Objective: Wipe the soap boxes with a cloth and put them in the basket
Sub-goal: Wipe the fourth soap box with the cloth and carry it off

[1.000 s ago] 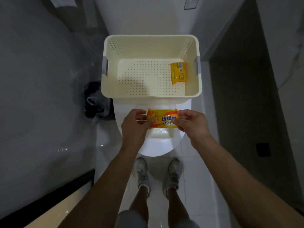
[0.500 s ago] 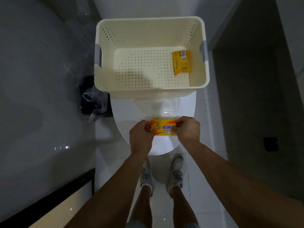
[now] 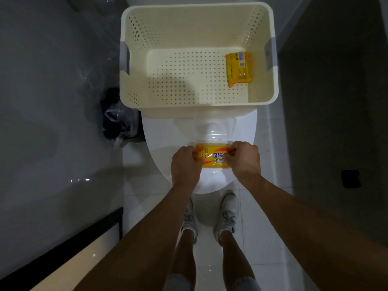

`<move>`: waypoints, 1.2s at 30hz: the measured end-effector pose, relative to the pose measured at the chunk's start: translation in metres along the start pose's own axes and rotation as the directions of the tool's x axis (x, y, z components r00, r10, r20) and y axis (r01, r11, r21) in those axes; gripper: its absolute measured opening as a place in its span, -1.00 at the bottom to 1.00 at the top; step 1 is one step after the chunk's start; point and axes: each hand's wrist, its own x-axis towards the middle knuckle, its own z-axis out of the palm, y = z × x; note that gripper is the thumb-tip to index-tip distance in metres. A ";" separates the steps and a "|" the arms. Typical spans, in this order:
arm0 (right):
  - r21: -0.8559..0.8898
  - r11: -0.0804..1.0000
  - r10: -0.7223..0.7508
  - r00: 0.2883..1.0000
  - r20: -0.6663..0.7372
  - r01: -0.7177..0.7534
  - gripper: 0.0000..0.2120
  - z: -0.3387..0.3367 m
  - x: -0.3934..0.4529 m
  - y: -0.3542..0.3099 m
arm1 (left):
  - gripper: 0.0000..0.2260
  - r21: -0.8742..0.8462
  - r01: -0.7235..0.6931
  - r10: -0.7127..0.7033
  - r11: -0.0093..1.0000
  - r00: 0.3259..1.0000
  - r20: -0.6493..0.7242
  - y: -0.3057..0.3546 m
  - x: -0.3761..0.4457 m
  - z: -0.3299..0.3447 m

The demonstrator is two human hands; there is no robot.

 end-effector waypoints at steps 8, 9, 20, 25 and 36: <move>-0.083 0.996 0.004 0.998 -0.056 -0.009 -0.82 0.002 -0.003 0.006 | -0.78 -0.015 0.029 -0.029 0.999 1.000 -0.011 -0.001 0.000 0.003; -0.083 0.996 0.012 0.999 -0.051 -0.016 -0.79 0.002 -0.003 0.007 | -0.75 -0.027 0.039 -0.039 0.999 0.999 0.000 -0.001 0.001 0.002; 0.416 0.908 -0.018 0.999 -0.049 0.037 -0.40 -0.025 0.004 0.005 | -0.56 -0.275 0.039 -0.034 0.961 0.999 0.025 0.037 0.025 -0.037; 0.548 0.835 0.058 0.984 -0.166 0.043 -0.60 -0.026 -0.022 0.019 | -0.76 -0.285 0.031 -0.085 0.958 0.980 -0.180 0.036 -0.004 -0.036; 0.428 0.892 0.189 0.980 -0.062 -0.145 -0.78 0.004 -0.040 0.032 | -0.79 -0.143 0.221 -0.227 0.965 0.973 -0.031 0.013 -0.012 -0.011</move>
